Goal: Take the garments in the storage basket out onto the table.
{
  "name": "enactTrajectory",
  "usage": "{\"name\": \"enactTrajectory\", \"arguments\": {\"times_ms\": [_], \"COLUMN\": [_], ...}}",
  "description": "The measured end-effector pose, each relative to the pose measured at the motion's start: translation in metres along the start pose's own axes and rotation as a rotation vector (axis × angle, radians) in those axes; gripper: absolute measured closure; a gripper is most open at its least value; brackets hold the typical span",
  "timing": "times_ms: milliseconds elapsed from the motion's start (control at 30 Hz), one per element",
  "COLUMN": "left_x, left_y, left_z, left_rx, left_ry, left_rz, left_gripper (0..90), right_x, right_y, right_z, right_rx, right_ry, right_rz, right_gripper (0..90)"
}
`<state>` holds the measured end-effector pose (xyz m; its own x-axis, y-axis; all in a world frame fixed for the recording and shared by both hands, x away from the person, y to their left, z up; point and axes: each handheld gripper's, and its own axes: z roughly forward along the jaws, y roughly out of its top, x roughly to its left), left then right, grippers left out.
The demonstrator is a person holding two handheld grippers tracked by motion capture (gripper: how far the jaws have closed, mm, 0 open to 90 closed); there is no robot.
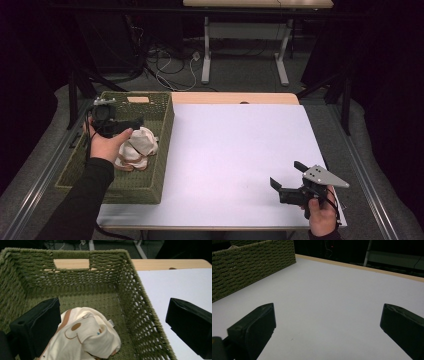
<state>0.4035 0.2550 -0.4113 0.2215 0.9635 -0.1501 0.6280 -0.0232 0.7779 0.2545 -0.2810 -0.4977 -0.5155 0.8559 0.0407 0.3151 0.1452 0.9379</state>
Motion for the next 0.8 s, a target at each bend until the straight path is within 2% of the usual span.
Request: {"name": "enactTrajectory", "arguments": {"times_ms": [200, 333, 500, 600, 800], "left_x": [0.01, 0.016, 0.025, 0.03, 0.039], "left_y": [0.002, 0.001, -0.001, -0.004, -0.009], "left_z": [0.009, 0.016, 0.026, 0.031, 0.041], "left_rx": [0.026, 0.042, 0.053, 0.057, 0.08], "left_ry": [0.016, 0.013, 0.021, 0.04, 0.043], "left_rz": [-0.011, -0.029, -0.05, -0.062, -0.091], "left_gripper": [0.1, 0.1, 0.1, 0.1, 0.1], "right_x": [0.0, 0.0, 0.0, 0.0, 0.0], "right_y": [-0.001, -0.002, -0.002, -0.003, -0.003], "right_z": [0.002, 0.003, 0.003, 0.004, 0.005], "right_rx": [0.007, 0.014, 0.02, 0.017, 0.027], "right_ry": [0.004, 0.008, 0.013, 0.014, 0.013], "right_rz": [-0.005, -0.007, -0.006, -0.009, -0.009], "right_gripper": [0.1, 0.1, 0.1, 0.1, 0.2]}}
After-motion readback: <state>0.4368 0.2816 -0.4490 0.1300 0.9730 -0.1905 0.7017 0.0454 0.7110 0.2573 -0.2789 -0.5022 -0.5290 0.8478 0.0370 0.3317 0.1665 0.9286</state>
